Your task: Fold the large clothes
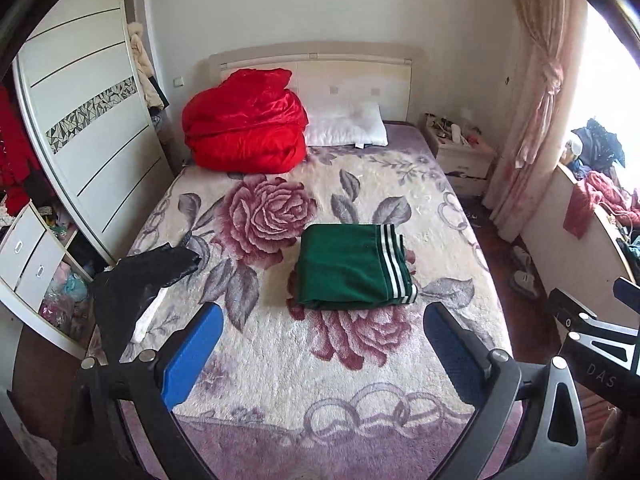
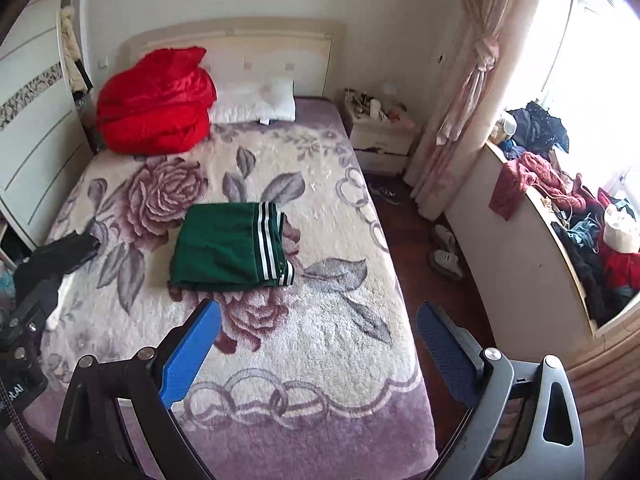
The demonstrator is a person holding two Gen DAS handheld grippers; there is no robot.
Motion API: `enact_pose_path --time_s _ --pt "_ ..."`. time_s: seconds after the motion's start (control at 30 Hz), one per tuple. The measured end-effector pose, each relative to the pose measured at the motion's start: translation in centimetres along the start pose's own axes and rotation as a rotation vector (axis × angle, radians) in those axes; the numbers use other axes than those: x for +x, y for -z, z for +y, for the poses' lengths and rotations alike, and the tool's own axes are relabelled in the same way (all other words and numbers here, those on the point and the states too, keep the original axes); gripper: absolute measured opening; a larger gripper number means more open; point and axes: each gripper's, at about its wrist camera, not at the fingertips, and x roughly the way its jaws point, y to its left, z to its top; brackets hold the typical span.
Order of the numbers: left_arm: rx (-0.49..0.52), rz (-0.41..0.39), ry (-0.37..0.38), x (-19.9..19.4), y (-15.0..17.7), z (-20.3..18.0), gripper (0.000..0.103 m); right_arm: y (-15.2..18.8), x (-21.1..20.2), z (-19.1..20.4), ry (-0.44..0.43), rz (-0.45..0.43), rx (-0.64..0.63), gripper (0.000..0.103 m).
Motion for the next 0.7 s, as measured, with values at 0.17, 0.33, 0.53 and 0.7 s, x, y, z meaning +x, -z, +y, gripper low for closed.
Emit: enact_pose_path --time_s 0.17,0.33,0.53,0.7 --pt "0.004 0.021 -0.016 -3.7 0.0 0.1 0.102 -0.1 -5.9 -1.3 -0.027 -0.013 -0.003 0.1" --pt "-0.001 0.041 -0.022 -6.0 0.1 0.2 0.102 -0.3 -9.9 -2.4 -0.032 -0.02 -0.009 0.1" --pt "-0.018 0.011 -0.026 -8.2 0.3 0.0 0.102 0.2 -13.2 -3.5 -0.045 -0.041 -0.009 0.1" --pt "-0.034 -0.015 -0.02 -9.2 0.3 0.3 0.102 0.3 -14.7 -4.6 -0.054 -0.065 -0.008 0.102"
